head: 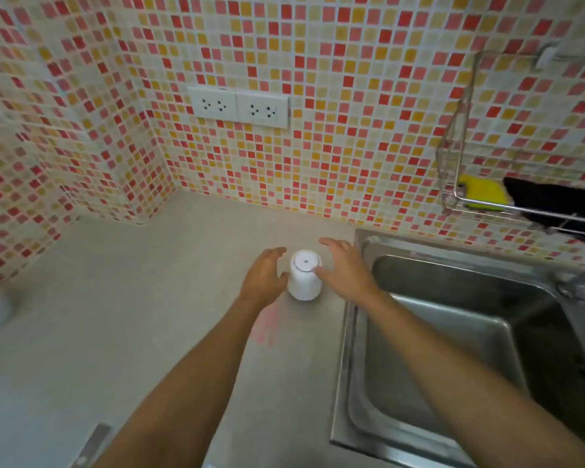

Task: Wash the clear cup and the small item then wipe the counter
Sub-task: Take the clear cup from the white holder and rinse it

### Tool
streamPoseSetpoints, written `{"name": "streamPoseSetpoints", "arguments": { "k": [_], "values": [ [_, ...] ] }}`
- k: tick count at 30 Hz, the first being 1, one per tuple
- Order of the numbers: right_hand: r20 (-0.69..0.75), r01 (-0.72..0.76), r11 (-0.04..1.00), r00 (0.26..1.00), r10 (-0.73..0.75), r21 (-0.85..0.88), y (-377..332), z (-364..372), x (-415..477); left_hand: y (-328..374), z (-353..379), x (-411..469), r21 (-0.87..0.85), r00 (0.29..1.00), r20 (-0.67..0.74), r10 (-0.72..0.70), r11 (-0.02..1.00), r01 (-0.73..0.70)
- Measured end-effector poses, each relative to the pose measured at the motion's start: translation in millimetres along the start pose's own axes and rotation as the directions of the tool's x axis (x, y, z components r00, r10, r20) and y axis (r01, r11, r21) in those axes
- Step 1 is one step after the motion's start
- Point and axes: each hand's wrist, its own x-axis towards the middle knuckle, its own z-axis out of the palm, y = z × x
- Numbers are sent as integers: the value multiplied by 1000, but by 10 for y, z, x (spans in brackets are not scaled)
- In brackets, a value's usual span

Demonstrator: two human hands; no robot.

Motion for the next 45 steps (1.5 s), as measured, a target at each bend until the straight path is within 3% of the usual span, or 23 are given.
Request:
{"name": "streamPoseSetpoints", "arguments": {
  "k": [6, 11, 19, 26, 40, 45],
  "values": [
    [260, -44, 996, 965, 21, 84, 14, 313, 181, -44, 313, -74, -309, 1000, -12, 26, 951, -28],
    [200, -87, 989, 978, 62, 120, 1, 402, 247, -125, 583, -38, -457, 999, -52, 12, 889, -34],
    [64, -209, 978, 976, 208, 5, 14, 341, 298, -218, 959, 104, -463, 995, 4, -104, 881, 94],
    [85, -271, 963, 959, 270, 2, 109, 292, 328, -202, 1088, 90, -455, 993, 43, -114, 882, 121],
    [196, -76, 997, 977, 80, -26, 274, 93, 265, -27, 902, 73, -371, 992, 92, -90, 921, 118],
    [347, 84, 995, 936, -62, -49, 197, -135, 215, -34, 771, -30, -405, 992, 122, -26, 911, 73]
  ]
}}
